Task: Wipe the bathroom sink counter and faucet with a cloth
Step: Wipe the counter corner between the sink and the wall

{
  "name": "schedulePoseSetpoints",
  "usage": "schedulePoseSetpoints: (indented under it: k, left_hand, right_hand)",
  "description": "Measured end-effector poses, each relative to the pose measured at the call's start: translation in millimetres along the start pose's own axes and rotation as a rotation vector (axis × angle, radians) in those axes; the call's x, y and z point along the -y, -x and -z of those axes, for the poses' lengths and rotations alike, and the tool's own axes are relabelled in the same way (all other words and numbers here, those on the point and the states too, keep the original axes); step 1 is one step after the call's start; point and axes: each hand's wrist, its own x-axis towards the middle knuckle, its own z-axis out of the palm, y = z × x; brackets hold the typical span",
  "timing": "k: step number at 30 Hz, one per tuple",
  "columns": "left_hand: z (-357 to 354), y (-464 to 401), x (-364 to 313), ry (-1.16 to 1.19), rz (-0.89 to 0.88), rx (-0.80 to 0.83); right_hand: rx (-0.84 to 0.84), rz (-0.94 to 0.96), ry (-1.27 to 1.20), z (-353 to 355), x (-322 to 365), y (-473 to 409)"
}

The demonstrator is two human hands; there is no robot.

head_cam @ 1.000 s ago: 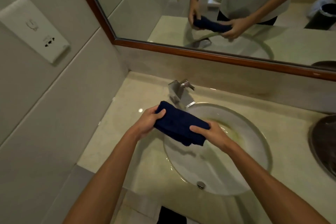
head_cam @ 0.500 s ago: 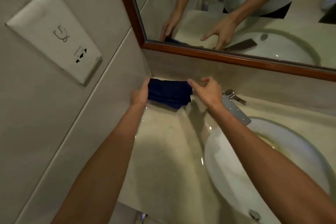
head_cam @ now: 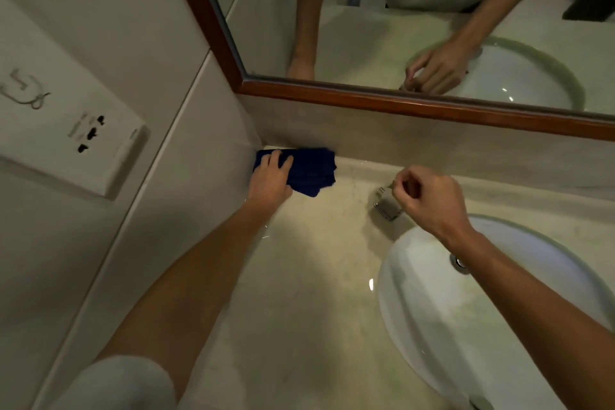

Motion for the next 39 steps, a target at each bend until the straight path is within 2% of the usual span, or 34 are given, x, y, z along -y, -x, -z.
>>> schedulePoseSetpoints:
  k: [7, 10, 14, 22, 28, 32, 36, 39]
  left_hand:
    - [3, -33, 16, -0.293, -0.160, -0.011]
    - [15, -38, 20, -0.409, -0.250, 0.064]
    - [21, -40, 15, -0.490, -0.217, 0.103]
    - [26, -3, -2, -0.355, -0.088, 0.123]
    - [13, 67, -2, -0.262, -0.033, 0.086]
    - [-10, 140, 2, -0.201, 0.010, 0.003]
    - [-17, 199, -7, -0.131, 0.146, 0.032]
    - [-9, 214, -10, 0.029, 0.275, 0.107]
  right_hand:
    - [-0.027, 0.059, 0.089, -9, -3, 1]
    - [-0.022, 0.065, 0.102, -11, -5, 0]
    - [-0.039, 0.079, 0.111, -14, -9, -1]
    - [-0.037, 0.099, 0.108, -15, -11, -2]
    - [-0.023, 0.101, 0.116, -19, -14, -3]
    - [-0.050, 0.142, 0.109, -18, -14, -2]
    - [-0.049, 0.145, 0.099, -15, -14, -1]
    - [-0.036, 0.143, 0.086, -14, -12, -1]
